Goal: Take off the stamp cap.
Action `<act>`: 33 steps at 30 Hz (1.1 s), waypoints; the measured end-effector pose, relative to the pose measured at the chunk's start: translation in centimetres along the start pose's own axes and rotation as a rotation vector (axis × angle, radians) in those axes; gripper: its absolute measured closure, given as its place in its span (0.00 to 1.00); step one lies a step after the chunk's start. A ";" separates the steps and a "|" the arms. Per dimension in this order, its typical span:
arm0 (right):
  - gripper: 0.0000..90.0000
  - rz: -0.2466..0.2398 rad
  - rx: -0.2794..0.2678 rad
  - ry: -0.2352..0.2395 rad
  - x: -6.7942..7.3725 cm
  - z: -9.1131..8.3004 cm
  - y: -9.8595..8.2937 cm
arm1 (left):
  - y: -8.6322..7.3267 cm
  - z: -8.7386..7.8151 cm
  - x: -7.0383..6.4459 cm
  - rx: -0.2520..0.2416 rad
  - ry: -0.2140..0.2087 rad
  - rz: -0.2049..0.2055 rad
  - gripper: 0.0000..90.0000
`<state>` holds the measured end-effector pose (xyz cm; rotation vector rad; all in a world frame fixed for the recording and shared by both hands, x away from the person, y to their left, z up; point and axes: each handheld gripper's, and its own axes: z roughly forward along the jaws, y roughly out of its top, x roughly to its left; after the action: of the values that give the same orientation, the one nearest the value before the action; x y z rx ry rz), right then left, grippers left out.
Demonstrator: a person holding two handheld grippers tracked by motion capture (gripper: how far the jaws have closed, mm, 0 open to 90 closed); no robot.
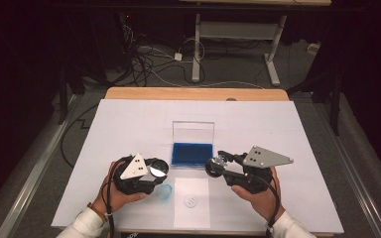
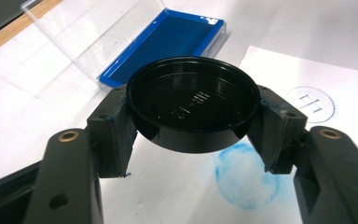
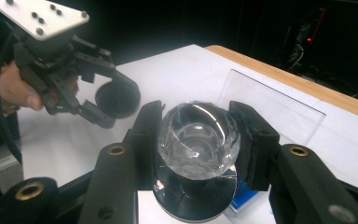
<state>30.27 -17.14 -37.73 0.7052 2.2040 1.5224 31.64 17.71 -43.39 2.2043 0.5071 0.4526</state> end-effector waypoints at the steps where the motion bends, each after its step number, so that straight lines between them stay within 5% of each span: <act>1: 0.64 0.000 0.000 0.000 0.0 0.0 0.0 | -0.1 -0.1 0.0 0.002 0.007 0.005 0.41; 13: 0.64 -0.005 0.016 -0.041 -1.0 -0.5 -0.3 | -1.4 -1.6 0.5 0.006 0.033 0.000 0.41; 33: 0.64 -0.003 0.065 -0.068 -2.1 0.6 -0.9 | -5.0 -3.8 0.0 0.023 0.049 -0.068 0.41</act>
<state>32.15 -18.19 -38.77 0.7626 2.2108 1.4102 28.75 23.07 -44.96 2.1955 0.6139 0.4672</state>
